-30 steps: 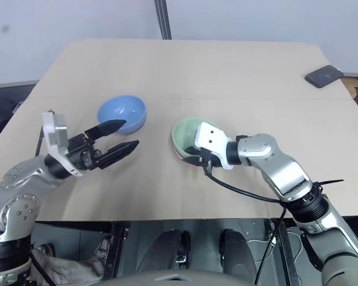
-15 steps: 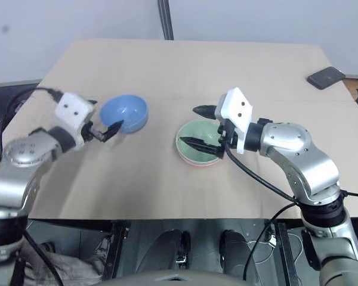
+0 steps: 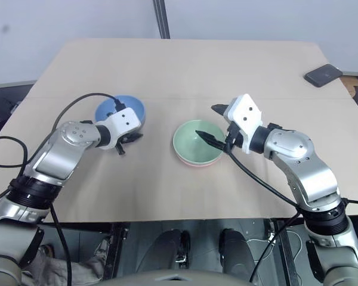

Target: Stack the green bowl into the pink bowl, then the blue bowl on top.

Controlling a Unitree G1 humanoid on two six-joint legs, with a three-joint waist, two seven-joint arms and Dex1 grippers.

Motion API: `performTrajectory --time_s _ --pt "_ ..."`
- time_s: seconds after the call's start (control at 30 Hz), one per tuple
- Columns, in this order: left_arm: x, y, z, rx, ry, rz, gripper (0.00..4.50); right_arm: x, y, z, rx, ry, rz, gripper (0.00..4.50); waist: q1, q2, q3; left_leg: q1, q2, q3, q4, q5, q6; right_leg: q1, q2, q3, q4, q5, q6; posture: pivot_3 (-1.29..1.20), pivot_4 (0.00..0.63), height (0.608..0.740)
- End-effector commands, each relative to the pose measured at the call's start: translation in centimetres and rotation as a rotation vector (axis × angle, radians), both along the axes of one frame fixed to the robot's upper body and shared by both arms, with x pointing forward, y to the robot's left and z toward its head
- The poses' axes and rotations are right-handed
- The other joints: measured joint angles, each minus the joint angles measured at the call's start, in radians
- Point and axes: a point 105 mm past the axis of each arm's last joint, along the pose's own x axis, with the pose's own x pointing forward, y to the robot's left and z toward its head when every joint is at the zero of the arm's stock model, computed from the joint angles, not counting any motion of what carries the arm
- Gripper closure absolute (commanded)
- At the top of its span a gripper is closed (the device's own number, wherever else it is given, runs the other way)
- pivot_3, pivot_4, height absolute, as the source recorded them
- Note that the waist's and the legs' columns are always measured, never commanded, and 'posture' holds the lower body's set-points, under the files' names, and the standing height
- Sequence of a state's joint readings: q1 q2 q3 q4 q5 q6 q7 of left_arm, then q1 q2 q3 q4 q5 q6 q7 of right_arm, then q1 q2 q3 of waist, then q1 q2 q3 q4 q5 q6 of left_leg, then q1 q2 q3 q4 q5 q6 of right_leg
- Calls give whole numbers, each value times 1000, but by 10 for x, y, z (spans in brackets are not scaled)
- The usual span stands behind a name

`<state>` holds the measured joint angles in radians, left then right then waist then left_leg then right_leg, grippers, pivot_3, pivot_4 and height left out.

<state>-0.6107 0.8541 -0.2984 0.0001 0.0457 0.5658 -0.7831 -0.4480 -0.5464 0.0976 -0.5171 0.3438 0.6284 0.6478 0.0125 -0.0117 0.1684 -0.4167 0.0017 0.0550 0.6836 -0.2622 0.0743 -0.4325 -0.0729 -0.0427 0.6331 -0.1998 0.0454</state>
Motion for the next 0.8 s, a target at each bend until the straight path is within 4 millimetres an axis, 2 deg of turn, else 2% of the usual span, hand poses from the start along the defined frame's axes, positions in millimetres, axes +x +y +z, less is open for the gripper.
performTrajectory --time_s 0.03,0.13,0.27,0.33,0.43,0.5,0.63,0.8 --pt "5 6 12 11 -36 21 4455 -5 -4 15 21 -71 -21 615 -1 0 0 0 0 0 0 0 0 0 0 0 0 0 0 0 150 739" --pt "6 2 14 0 -49 10 4455 -4 -5 14 20 -71 -26 615 0 0 0 0 0 0 1 0 0 0 0 1 1 0 0 0 150 739" --pt "-4 -31 46 -157 -108 -133 4455 -2 -9 14 27 -76 -50 615 4 -2 1 0 0 0 1 0 0 0 0 1 1 0 0 0 150 739" --pt "-16 -50 61 -207 -137 -254 4455 -1 -12 14 30 -75 -63 615 3 -3 1 0 0 0 1 0 0 0 0 1 1 0 0 0 150 739" --pt "-53 -99 84 -285 -179 -572 4455 3 -29 14 37 -83 -149 615 4 -3 1 0 0 0 1 0 0 0 -1 1 1 0 0 0 150 739" --pt "-70 -117 81 -280 -143 -714 4455 5 -48 14 48 -96 -245 615 5 -3 1 0 0 0 2 0 0 0 -1 1 1 0 0 0 150 739" --pt "-70 -129 70 -239 -113 -824 4455 -2 -77 13 148 -95 -367 615 1 -3 1 1 0 1 1 0 0 1 0 2 2 0 0 0 150 739" --pt "-61 -140 56 -165 -90 -917 4455 -46 -92 -18 82 32 -303 615 9 -2 1 2 0 2 2 -1 3 1 1 3 3 0 0 0 150 739"
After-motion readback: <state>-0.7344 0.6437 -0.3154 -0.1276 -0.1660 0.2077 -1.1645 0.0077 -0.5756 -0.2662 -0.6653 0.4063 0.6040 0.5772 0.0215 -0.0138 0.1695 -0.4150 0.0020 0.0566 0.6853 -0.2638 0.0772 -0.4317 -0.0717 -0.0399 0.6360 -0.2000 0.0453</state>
